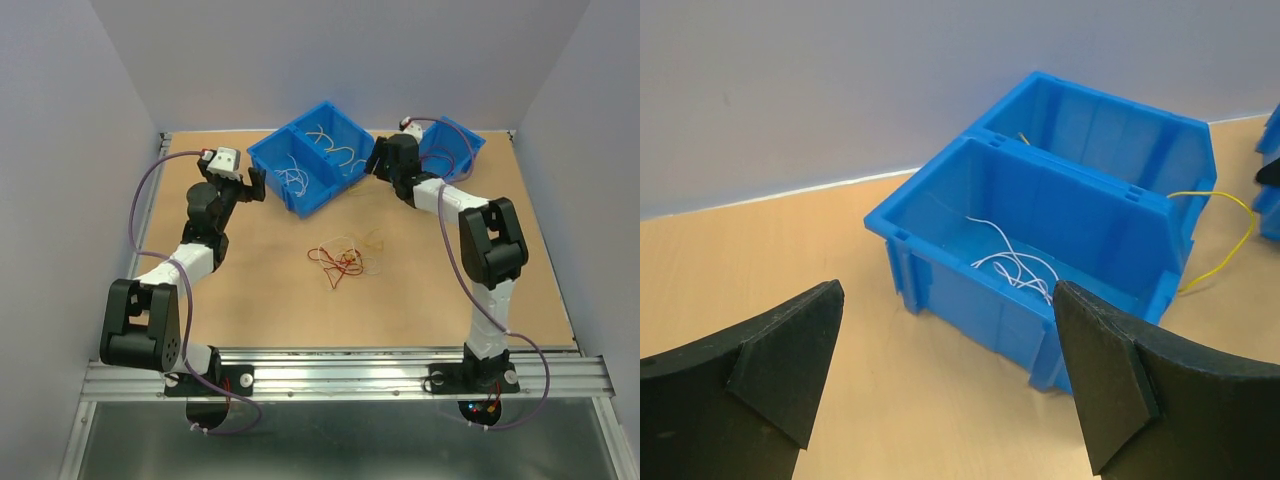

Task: Untangle the cables

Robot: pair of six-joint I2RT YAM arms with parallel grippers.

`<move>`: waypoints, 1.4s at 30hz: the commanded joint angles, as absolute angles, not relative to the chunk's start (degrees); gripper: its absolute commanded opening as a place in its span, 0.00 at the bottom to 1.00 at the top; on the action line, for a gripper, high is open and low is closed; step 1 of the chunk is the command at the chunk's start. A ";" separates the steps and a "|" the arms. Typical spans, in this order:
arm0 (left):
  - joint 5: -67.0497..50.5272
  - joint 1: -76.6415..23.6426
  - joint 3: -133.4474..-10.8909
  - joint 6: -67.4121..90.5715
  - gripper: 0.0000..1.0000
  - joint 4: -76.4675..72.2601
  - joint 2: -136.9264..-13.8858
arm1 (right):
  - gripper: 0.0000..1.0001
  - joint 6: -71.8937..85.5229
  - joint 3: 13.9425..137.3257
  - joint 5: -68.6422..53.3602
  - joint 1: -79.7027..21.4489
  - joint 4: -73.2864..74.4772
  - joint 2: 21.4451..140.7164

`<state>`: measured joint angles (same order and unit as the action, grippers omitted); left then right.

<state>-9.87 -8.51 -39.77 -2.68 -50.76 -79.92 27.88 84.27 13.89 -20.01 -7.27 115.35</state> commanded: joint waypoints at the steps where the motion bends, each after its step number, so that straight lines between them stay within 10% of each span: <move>1: -12.04 -8.53 -39.29 -3.69 0.97 -54.23 -79.98 | 0.70 28.74 87.10 10.29 -20.74 -8.35 118.65; 7: -12.21 -8.53 -39.02 -3.69 0.97 -54.32 -79.54 | 0.68 28.91 88.15 10.63 -20.74 -8.35 122.69; 16: -12.74 -8.53 -38.94 -3.78 0.97 -54.58 -79.37 | 0.01 28.48 89.38 10.02 -20.83 -8.70 123.93; 42: -13.10 -8.53 -37.53 -4.04 0.97 -55.99 -77.26 | 0.01 29.71 106.17 6.86 -20.74 -8.96 122.16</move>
